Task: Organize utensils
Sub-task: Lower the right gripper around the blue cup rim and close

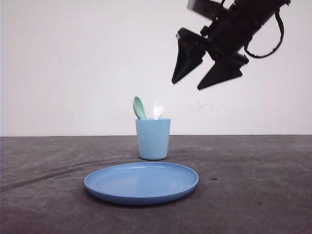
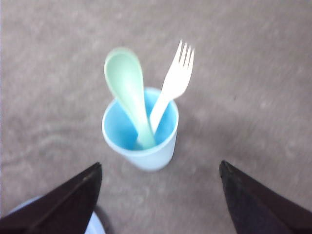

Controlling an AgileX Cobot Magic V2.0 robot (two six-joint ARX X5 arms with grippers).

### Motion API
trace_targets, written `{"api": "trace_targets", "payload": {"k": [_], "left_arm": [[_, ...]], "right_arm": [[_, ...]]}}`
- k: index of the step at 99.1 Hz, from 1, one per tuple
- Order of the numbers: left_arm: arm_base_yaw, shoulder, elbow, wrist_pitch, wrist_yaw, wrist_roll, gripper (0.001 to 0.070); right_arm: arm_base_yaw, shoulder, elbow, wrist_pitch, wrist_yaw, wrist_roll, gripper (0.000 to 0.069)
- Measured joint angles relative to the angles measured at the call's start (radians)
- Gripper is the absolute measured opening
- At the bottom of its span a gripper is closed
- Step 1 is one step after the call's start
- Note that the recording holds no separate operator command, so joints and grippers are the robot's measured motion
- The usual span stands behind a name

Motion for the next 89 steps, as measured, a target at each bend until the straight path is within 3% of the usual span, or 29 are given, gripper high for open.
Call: {"api": "trace_targets", "payload": {"k": [6, 15, 47, 89], "left_arm": [[0.0, 0.0, 0.0, 0.0, 0.0, 0.0, 0.0274], [0.0, 0.0, 0.0, 0.0, 0.0, 0.0, 0.0274], [0.0, 0.0, 0.0, 0.0, 0.0, 0.0, 0.0274], [0.0, 0.0, 0.0, 0.0, 0.0, 0.0, 0.0274]], "right_arm": [[0.002, 0.0, -0.019, 0.008, 0.0, 0.0, 0.0538], [0.003, 0.0, -0.048, 0.024, 0.0, 0.0, 0.0681], [0.034, 0.019, -0.144, 0.165, 0.004, 0.003, 0.0682], [0.061, 0.264, -0.146, 0.52, 0.003, 0.03, 0.0682]]}}
